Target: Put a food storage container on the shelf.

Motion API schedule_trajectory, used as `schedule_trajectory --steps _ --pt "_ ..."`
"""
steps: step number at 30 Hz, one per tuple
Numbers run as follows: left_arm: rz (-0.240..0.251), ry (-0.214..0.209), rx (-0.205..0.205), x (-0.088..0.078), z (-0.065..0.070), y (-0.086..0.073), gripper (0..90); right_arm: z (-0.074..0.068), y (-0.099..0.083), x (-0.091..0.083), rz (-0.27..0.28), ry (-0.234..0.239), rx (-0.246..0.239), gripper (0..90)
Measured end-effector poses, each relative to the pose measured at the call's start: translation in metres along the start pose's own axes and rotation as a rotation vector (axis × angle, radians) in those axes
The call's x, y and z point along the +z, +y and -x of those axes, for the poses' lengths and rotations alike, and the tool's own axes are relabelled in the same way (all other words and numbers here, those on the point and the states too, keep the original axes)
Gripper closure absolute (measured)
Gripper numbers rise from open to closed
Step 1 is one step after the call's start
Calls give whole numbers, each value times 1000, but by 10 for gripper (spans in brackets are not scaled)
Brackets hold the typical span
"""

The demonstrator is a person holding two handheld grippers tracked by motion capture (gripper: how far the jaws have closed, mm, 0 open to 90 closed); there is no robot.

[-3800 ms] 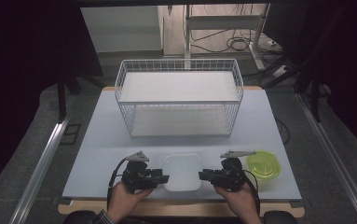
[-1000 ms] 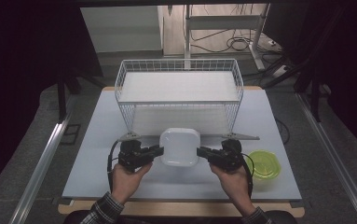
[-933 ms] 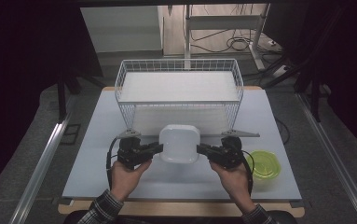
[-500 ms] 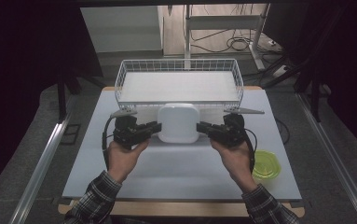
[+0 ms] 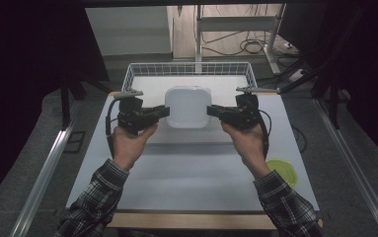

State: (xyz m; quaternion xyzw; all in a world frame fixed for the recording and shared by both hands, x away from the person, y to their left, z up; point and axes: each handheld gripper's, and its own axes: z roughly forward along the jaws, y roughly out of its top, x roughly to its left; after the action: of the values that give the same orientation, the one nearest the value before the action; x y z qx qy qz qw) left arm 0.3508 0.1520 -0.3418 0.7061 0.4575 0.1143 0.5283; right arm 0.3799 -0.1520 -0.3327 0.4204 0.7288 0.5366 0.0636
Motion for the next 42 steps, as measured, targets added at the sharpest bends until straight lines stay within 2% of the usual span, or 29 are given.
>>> schedule_trajectory --steps 3,6,9,14,17,19,20,26,31,34,36,40,42 --pt "7 -12 -17 1 -3 5 771 1 7 3 -7 -6 5 781" --pt "6 -12 -11 2 -6 11 770 1 14 3 -5 -8 0 779" --pt "9 -37 -29 3 -11 13 753 1 20 5 -8 -12 -16 768" --pt "19 -28 23 7 -13 17 703 2 26 10 5 -23 -45 731" --pt "21 -45 29 9 -17 20 682 4 29 13 10 -19 -48 710" --pt "21 -53 19 10 -19 23 670 5 31 15 13 -14 -42 693" --pt "21 -51 15 11 -20 24 663 6 32 16 15 -13 -41 686" --pt "27 -3 62 14 -20 34 638 10 39 24 36 -34 -35 623" --pt "25 6 49 19 -23 42 642 11 45 29 42 -75 -58 590" --pt "17 36 54 23 -23 48 645 10 51 35 46 -122 -89 589" --pt "11 53 55 26 -24 51 645 10 52 36 44 -125 -91 590" --pt "-4 58 53 29 -24 57 657 12 57 40 43 -137 -102 599" --pt "28 63 61 23 -22 58 687 11 59 37 50 -132 -110 615"
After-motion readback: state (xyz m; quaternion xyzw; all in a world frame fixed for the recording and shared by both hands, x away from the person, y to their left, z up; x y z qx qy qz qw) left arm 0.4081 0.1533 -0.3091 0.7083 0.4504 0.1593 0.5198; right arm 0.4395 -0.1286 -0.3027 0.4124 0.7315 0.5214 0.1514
